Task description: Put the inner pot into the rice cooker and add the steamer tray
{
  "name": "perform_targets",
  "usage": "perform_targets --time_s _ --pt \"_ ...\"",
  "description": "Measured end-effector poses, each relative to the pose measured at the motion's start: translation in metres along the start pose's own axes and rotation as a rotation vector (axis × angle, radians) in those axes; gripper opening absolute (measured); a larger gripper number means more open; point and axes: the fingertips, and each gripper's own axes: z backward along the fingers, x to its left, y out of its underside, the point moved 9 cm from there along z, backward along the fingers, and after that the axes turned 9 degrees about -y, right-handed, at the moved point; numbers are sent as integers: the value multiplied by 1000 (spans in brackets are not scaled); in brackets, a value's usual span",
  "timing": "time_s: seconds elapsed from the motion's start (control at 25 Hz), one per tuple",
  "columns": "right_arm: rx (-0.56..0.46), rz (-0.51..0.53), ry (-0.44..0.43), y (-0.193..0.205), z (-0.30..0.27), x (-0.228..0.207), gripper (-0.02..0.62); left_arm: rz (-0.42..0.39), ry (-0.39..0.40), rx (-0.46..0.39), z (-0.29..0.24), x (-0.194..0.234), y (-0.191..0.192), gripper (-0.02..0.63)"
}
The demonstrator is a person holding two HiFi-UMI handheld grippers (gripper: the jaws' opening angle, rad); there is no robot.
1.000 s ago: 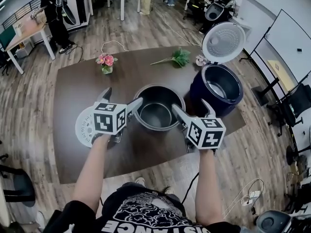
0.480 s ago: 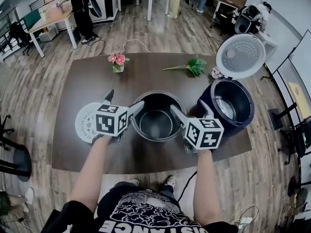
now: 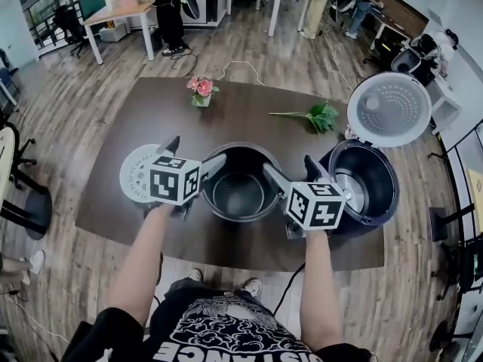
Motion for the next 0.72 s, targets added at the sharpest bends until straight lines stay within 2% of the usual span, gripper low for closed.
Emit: perform_targets --time_s 0.28,0.36,0.52,0.72 --pt "35 -43 -44 11 -5 -1 465 53 -19 38 5 6 12 558" --pt "52 -60 -43 18 -8 -1 435 74 3 52 4 8 18 557" --pt "98 -88 -28 34 -13 1 427 140 57 87 -2 12 32 543" --pt "148 -153 -14 55 -19 1 400 220 105 105 -8 15 42 478"
